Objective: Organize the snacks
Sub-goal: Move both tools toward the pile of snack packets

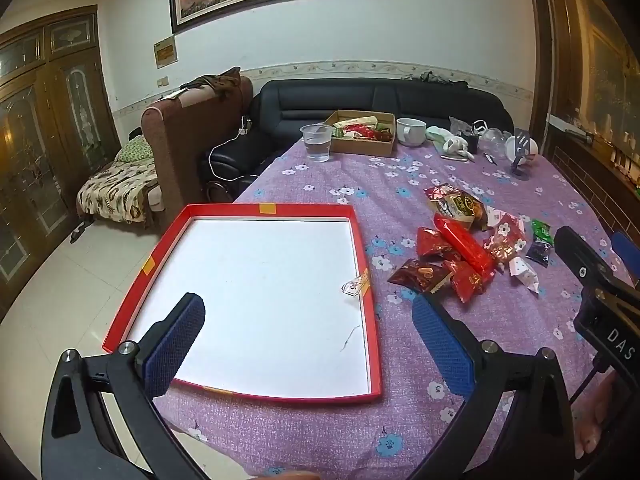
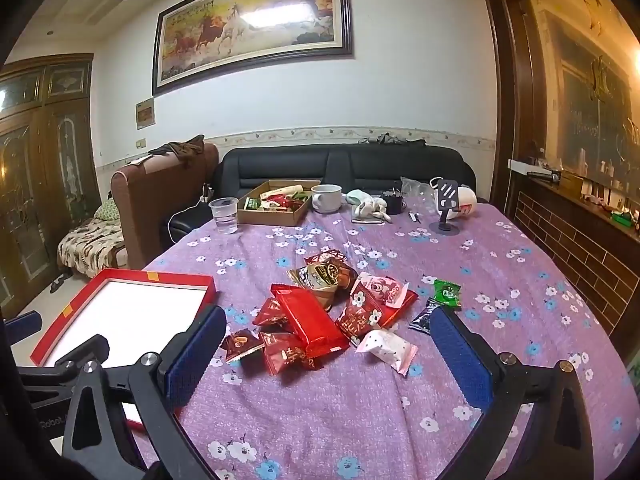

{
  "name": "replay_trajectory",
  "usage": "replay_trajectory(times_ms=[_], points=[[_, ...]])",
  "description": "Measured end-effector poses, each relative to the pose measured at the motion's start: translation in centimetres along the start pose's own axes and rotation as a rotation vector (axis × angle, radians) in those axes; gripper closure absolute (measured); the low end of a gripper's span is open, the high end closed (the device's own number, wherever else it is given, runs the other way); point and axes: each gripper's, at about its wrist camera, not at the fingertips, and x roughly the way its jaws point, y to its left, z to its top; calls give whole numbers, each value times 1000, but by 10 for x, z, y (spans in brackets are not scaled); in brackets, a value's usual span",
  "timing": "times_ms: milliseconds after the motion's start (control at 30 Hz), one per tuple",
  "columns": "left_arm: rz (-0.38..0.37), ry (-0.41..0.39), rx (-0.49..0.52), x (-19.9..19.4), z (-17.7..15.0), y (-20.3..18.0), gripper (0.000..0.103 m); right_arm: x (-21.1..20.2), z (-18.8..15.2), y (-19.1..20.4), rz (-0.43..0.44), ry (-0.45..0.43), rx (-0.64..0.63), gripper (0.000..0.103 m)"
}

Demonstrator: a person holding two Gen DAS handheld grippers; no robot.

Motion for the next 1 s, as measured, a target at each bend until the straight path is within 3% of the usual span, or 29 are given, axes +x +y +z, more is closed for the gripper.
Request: replay_trajectory(times_ms=[433,1000], points=[[-6,10,6,2,-2,-4,0,2,-10,-3,-3,-5,-14,0],[-7,15,4,5,-4,-2,0,5,3,1,2,1,-5,0]])
